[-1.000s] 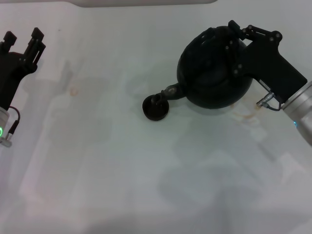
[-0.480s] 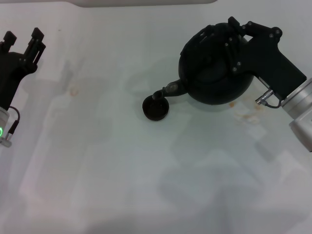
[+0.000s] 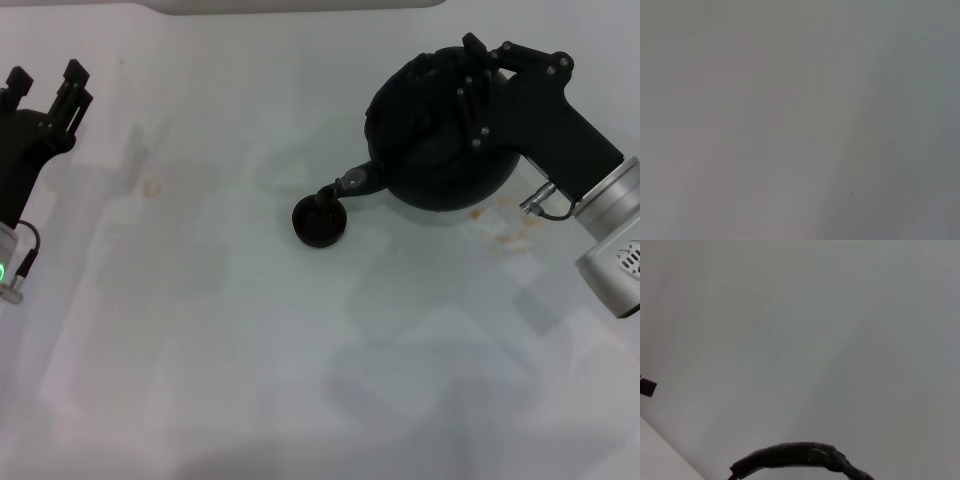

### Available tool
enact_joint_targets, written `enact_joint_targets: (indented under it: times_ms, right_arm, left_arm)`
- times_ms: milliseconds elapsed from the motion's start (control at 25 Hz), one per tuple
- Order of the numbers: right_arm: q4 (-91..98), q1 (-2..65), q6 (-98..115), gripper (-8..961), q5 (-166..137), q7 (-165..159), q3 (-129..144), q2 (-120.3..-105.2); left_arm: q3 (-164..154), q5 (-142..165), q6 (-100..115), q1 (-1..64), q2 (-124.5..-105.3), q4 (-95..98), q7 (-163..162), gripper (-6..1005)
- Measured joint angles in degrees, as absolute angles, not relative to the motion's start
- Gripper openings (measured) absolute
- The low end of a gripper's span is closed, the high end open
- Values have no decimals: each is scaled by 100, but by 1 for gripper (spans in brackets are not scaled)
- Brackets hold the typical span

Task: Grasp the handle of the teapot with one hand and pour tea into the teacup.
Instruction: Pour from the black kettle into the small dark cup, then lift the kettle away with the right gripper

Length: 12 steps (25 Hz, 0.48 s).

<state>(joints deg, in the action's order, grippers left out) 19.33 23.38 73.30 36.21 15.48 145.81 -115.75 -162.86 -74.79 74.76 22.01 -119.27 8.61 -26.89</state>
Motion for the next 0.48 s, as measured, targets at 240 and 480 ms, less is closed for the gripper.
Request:
enact_joint_targets:
  times_ms: [240, 480]
  right_arm:
    - [1934, 2355, 7329, 136, 3629, 1647, 14581, -11581]
    - [1929, 2356, 7329, 127, 3637, 1756, 14556, -11584]
  left_arm:
    - [-16286, -7479, 7472, 2194, -11926, 861, -2698, 760]
    - [-16286, -7479, 7443, 2188, -11926, 861, -2710, 760]
